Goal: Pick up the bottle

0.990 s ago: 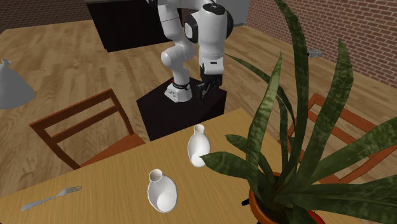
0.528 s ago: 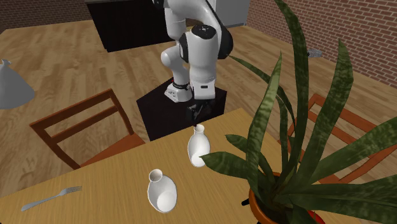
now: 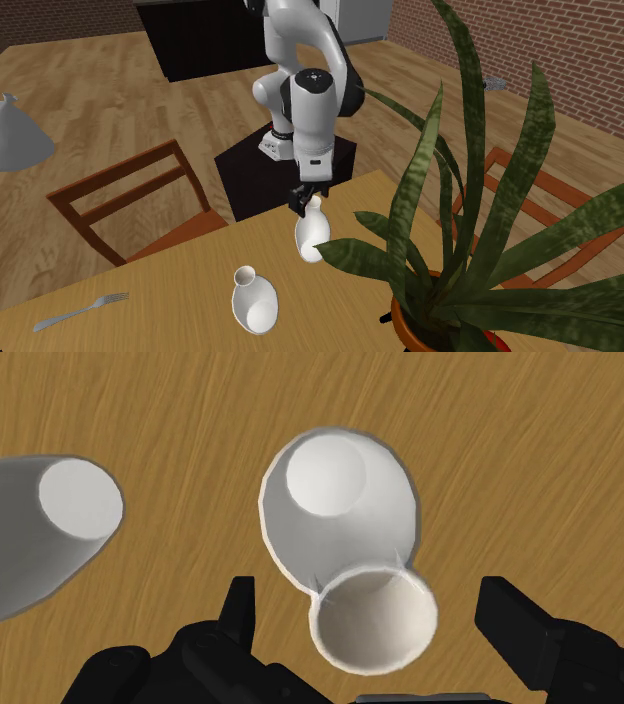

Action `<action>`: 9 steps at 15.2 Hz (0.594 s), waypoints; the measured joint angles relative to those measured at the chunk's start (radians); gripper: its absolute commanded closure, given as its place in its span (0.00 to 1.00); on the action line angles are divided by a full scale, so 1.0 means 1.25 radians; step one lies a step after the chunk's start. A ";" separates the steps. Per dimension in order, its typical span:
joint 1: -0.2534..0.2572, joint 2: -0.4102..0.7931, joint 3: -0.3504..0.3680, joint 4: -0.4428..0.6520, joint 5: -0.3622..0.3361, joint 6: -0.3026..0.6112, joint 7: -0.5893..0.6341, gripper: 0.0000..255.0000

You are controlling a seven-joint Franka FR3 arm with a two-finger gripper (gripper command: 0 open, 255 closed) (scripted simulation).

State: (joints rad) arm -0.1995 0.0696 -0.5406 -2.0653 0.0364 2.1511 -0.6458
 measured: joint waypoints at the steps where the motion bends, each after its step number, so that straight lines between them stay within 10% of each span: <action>1: -0.002 0.006 -0.001 -0.010 0.004 0.015 -0.005 0.00; 2: -0.002 0.010 -0.001 -0.012 0.007 0.020 -0.007 0.00; 3: -0.002 0.012 0.000 -0.013 0.008 0.023 -0.007 1.00; 9: -0.002 0.014 0.000 -0.012 0.010 0.026 -0.008 1.00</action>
State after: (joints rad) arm -0.2025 0.0876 -0.5408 -2.0805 0.0491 2.1835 -0.6558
